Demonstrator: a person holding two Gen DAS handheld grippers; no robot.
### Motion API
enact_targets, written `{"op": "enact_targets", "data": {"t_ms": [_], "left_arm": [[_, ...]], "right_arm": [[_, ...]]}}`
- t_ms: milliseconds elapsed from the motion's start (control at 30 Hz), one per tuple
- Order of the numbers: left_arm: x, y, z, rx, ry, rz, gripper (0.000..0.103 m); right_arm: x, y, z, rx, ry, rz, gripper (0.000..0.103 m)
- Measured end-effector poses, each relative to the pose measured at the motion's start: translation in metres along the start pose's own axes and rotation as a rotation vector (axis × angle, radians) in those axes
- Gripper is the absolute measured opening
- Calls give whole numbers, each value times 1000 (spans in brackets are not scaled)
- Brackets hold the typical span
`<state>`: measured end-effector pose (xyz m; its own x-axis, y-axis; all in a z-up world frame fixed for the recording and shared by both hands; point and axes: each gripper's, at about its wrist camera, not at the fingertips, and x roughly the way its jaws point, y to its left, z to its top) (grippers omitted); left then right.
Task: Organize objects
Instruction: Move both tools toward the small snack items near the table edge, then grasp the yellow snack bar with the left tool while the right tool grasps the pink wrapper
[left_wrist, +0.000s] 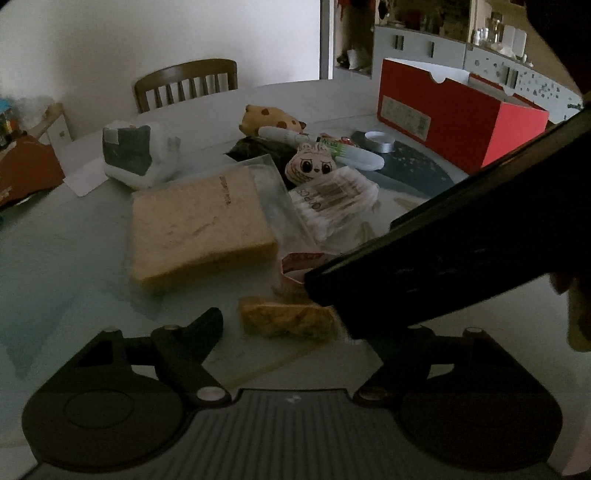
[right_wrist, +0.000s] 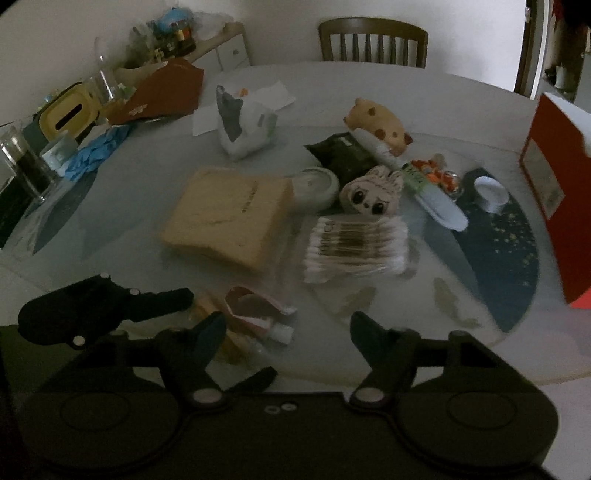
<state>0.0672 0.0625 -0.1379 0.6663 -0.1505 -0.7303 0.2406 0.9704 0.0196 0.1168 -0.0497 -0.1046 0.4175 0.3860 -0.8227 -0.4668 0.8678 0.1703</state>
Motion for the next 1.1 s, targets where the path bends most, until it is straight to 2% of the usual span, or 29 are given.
{"op": "enact_targets", "data": {"t_ms": [200, 333, 433, 533, 767, 1100], "left_arm": [[0, 2, 2, 11, -6, -21, 71], [-1, 5, 2, 15, -5, -29, 68], [-2, 10, 2, 11, -7, -32, 62], [-2, 12, 3, 17, -7, -40, 61], [-2, 15, 2, 21, -8, -44, 53], [-5, 19, 7, -16, 2, -65, 51]], "right_arm": [[12, 7, 4, -18, 30, 30, 67], [15, 7, 9, 5, 27, 66, 55], [15, 5, 12, 27, 30, 83, 52], [15, 2, 14, 50, 31, 102, 41], [10, 0, 16, 63, 23, 98, 39], [-18, -20, 15, 84, -22, 85, 38]]}}
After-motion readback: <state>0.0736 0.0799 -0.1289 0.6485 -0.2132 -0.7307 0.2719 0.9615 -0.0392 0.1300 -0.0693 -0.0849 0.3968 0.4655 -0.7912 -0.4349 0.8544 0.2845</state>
